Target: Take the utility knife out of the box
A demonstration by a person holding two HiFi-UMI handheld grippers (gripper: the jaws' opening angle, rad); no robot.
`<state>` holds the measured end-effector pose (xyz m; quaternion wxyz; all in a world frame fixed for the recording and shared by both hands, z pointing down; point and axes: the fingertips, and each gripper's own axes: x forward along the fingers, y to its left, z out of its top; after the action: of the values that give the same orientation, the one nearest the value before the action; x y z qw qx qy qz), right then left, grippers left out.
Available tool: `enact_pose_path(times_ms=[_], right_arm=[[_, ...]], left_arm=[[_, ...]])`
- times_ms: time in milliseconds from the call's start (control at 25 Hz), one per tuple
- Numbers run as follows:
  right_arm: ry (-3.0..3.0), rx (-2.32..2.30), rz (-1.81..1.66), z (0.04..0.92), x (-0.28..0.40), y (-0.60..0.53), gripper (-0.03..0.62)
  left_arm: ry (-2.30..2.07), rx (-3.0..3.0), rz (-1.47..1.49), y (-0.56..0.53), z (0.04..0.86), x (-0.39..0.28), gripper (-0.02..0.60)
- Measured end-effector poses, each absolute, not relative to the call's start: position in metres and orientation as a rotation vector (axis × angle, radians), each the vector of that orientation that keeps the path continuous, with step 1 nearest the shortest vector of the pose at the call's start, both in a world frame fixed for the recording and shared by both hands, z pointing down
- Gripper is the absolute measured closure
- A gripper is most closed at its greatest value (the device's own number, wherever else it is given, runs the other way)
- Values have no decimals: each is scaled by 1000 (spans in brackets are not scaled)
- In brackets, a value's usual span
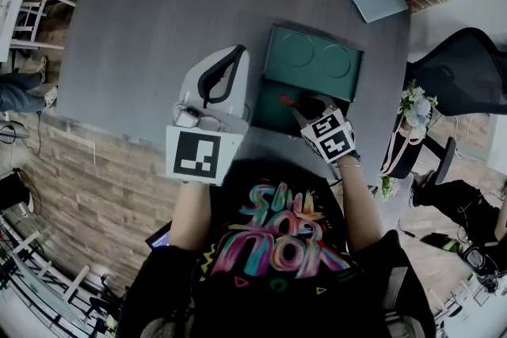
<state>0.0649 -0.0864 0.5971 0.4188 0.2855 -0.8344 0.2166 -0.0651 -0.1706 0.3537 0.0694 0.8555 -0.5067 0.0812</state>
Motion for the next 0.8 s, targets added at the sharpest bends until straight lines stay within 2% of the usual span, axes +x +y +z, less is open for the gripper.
enact_pose_path(times_ms=[800], right_arm=[[-1987,675,471,609,66,-83,499]], left_arm=[[-1525,2564,231,-172,357,-69,580]])
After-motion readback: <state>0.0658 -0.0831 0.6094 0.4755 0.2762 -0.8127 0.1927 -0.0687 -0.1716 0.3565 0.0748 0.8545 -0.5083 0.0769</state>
